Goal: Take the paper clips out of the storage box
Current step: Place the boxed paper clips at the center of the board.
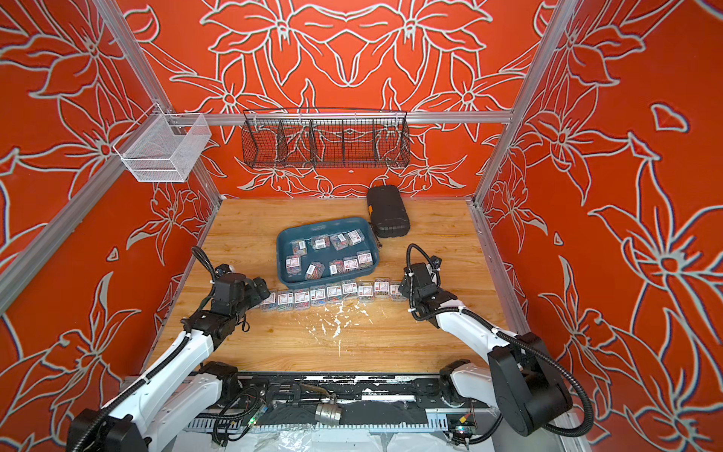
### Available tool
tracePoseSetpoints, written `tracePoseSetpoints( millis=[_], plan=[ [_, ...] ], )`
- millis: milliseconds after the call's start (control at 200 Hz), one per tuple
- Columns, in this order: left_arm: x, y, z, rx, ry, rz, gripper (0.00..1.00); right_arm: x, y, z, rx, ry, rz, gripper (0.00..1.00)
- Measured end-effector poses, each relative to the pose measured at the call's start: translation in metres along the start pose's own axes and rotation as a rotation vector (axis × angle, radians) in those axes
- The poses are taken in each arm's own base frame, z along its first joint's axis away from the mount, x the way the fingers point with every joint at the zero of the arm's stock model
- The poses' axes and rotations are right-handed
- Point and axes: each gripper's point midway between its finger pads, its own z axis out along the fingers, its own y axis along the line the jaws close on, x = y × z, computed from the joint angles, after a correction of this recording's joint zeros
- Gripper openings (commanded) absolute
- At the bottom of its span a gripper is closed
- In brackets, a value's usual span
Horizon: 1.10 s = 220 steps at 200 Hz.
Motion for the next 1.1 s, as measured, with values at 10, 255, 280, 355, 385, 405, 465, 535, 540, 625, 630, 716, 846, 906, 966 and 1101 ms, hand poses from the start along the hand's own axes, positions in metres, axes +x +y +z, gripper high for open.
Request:
tracePoseSetpoints(
  millis=[10, 255, 280, 355, 385, 405, 465, 535, 540, 625, 630, 716, 846, 906, 966, 1101],
  plan=[
    [0.0, 0.0, 0.0, 0.0, 0.0, 0.0, 0.97, 0.0, 0.0, 0.0, 0.001, -0.001, 0.002, 0.86],
    [-0.001, -0.001, 0.0, 0.001, -0.003, -0.003, 0.98, -0.004, -0.006, 0.004, 0.016, -0.01, 0.054, 0.88],
    [-0.001, -0.001, 0.001, 0.002, -0.002, -0.003, 0.97, -0.004, -0.008, 0.005, 0.021, -0.008, 0.062, 0.88],
    [0.001, -0.002, 0.0, 0.009, 0.013, -0.002, 0.97, -0.001, -0.014, 0.008, 0.037, -0.002, 0.08, 0.88],
    [0.003, -0.004, -0.002, 0.014, 0.03, -0.003, 0.98, 0.0, -0.017, 0.01, 0.045, 0.003, 0.086, 0.88],
    [0.003, -0.006, -0.005, 0.021, 0.049, -0.005, 0.97, 0.001, -0.018, 0.011, 0.047, 0.006, 0.088, 0.88],
    [-0.003, -0.019, -0.018, 0.062, 0.093, -0.024, 0.97, 0.004, -0.019, 0.015, 0.047, 0.018, 0.091, 0.87],
    [-0.028, -0.045, -0.045, 0.157, 0.093, -0.079, 0.97, 0.007, -0.017, 0.02, 0.032, 0.031, 0.095, 0.86],
    [-0.03, -0.047, -0.046, 0.163, 0.091, -0.081, 0.97, 0.007, -0.016, 0.02, 0.031, 0.032, 0.095, 0.86],
    [-0.069, -0.08, -0.093, 0.321, 0.048, -0.157, 0.97, 0.011, -0.009, 0.026, -0.001, 0.049, 0.099, 0.85],
    [-0.07, -0.081, -0.095, 0.327, 0.046, -0.159, 0.97, 0.011, -0.008, 0.026, -0.002, 0.05, 0.099, 0.85],
    [-0.094, -0.101, -0.138, 0.452, 0.025, -0.209, 0.97, 0.016, -0.001, 0.032, -0.033, 0.07, 0.102, 0.82],
    [-0.104, -0.116, -0.175, 0.552, 0.036, -0.246, 0.97, 0.014, 0.01, 0.038, -0.076, 0.073, 0.109, 0.81],
    [-0.101, -0.118, -0.177, 0.559, 0.062, -0.259, 0.97, 0.013, 0.014, 0.04, -0.089, 0.072, 0.111, 0.81],
    [-0.095, -0.118, -0.175, 0.55, 0.094, -0.268, 0.97, 0.012, 0.017, 0.042, -0.092, 0.072, 0.111, 0.81],
    [-0.088, -0.12, -0.166, 0.525, 0.142, -0.287, 0.97, 0.009, 0.021, 0.045, -0.091, 0.075, 0.108, 0.81]
  ],
)
